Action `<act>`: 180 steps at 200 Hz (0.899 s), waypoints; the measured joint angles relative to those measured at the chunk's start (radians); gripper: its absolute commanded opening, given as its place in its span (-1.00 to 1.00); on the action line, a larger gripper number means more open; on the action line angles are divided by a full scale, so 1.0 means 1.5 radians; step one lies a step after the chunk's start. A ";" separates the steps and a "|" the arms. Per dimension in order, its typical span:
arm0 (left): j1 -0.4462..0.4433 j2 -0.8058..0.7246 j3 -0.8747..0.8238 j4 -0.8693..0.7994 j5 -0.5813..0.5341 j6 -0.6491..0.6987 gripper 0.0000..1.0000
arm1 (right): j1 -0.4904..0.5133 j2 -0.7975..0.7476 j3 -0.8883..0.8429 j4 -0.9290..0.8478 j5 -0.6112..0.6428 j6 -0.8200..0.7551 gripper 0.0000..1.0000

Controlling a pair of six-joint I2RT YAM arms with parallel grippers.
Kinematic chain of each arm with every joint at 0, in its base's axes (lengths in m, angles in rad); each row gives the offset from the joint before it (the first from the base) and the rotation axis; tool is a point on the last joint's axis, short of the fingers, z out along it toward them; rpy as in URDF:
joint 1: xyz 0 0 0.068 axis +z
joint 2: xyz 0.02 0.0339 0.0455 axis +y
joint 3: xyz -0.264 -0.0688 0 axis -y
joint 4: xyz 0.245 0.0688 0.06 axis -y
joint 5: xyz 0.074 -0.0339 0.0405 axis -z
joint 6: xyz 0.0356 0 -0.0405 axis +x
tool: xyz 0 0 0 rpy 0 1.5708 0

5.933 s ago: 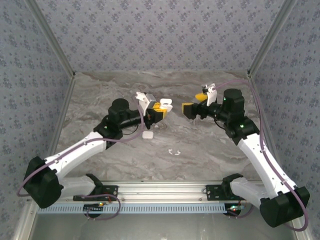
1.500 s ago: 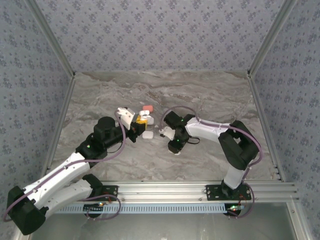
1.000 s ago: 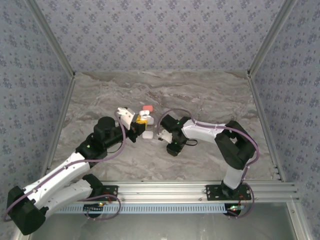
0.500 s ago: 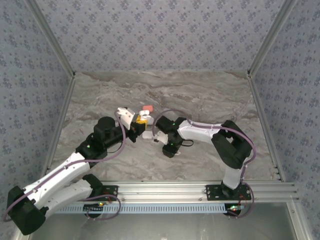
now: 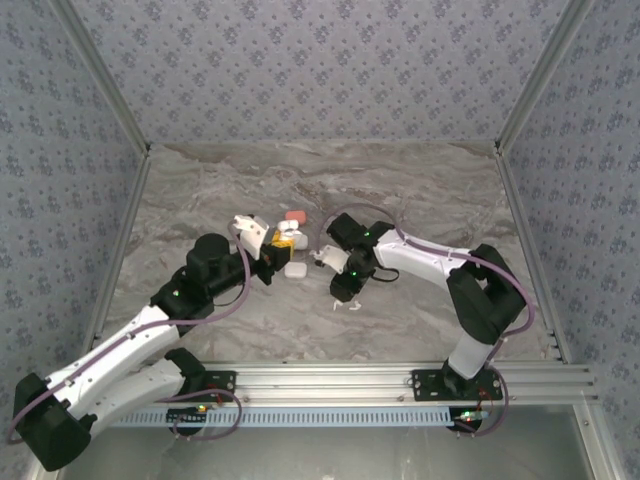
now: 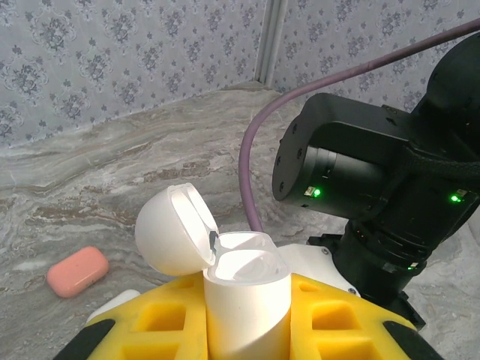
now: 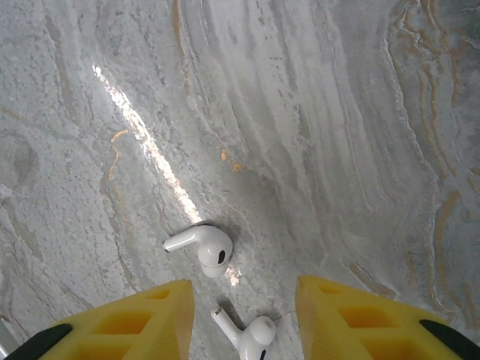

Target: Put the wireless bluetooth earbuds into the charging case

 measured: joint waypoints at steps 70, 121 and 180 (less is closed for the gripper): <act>0.000 -0.001 0.000 0.000 -0.002 0.000 -1.00 | 0.021 0.046 0.000 0.007 -0.023 0.001 -0.20; 0.000 0.000 0.000 0.000 -0.002 0.000 -1.00 | 0.021 0.070 0.000 0.010 -0.028 0.004 -0.30; 0.000 0.000 0.000 0.000 -0.002 0.000 -1.00 | 0.020 0.084 0.001 0.016 -0.035 0.008 -0.48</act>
